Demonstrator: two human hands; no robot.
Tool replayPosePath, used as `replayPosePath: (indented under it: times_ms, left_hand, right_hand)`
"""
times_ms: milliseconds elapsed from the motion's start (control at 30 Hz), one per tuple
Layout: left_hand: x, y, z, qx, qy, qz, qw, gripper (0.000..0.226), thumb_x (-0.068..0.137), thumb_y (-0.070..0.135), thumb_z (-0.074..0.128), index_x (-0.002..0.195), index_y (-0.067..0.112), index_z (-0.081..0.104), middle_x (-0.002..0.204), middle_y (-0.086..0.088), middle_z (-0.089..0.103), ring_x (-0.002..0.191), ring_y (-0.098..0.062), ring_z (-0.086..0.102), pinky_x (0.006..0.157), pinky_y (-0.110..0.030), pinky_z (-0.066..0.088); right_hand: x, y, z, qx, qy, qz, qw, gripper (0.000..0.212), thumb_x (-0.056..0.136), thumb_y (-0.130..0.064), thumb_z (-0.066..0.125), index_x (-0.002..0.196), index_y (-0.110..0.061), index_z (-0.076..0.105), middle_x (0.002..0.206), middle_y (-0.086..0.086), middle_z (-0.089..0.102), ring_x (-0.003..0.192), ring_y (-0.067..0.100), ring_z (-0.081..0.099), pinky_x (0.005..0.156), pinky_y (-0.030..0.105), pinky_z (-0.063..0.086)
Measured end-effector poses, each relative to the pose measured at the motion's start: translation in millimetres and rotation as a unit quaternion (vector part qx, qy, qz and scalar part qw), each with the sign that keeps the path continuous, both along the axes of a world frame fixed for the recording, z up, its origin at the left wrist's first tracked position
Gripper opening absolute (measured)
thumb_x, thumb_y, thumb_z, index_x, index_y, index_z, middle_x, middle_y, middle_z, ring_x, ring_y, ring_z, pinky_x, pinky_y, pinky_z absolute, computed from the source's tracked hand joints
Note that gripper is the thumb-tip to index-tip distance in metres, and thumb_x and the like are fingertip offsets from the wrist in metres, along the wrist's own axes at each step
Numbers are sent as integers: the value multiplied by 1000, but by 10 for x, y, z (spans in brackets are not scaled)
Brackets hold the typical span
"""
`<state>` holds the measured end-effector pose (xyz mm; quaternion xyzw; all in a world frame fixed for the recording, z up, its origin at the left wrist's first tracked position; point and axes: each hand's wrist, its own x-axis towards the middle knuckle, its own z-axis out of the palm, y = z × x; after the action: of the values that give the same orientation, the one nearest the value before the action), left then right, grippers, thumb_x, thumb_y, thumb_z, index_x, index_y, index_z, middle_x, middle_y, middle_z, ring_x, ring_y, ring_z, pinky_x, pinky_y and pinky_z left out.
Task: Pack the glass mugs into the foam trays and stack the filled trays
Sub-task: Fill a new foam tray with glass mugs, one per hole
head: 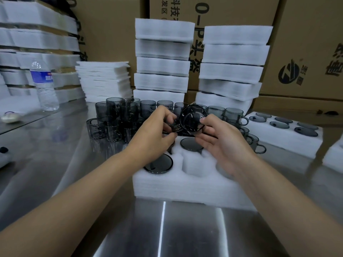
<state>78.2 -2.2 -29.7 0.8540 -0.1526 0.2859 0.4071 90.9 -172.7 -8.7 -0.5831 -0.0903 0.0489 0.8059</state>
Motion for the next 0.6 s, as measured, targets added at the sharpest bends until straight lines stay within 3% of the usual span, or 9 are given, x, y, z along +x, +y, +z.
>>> replayPosePath:
  times_ms: [67, 167, 267, 433, 600]
  left_hand:
    - [-3, 6, 1, 36, -20, 7, 999, 41, 82, -1, 65, 69, 27, 39, 101, 13, 52, 92, 3, 53, 68, -5, 42]
    - [-6, 15, 2, 47, -30, 11, 998, 41, 81, -2, 66, 62, 24, 41, 98, 10, 53, 92, 0, 52, 67, -8, 43]
    - [-7, 16, 7, 43, -40, 24, 998, 39, 79, -1, 69, 62, 24, 43, 97, 4, 58, 88, 0, 52, 67, -7, 43]
    - [-17, 1, 7, -22, -26, 50, 998, 34, 81, 5, 70, 70, 30, 49, 83, 10, 64, 73, 1, 59, 64, -12, 47]
    - [-26, -4, 8, -47, -16, 54, 997, 27, 81, 10, 72, 76, 26, 52, 76, 10, 63, 68, 0, 60, 58, -9, 45]
  right_hand:
    - [3, -4, -1, -6, 3, 5, 1000, 13, 85, -14, 60, 97, -11, 63, 93, 10, 64, 75, 15, 65, 70, 20, 57]
    - [18, -10, -9, -8, 6, 4, 1000, 7, 85, -12, 58, 91, -11, 61, 92, 10, 59, 78, 18, 62, 69, 22, 55]
    - [33, -14, -10, -2, 9, 4, 1000, 7, 84, -10, 57, 91, -10, 59, 90, 10, 59, 78, 18, 61, 69, 23, 55]
    - [45, -7, -6, 0, 18, 19, 1000, 15, 86, -11, 54, 100, -9, 59, 94, 13, 64, 83, 21, 64, 70, 25, 52]
    - [49, -10, 2, 4, 23, 26, 999, 11, 86, -8, 51, 93, -8, 59, 88, 12, 65, 86, 24, 64, 74, 27, 53]
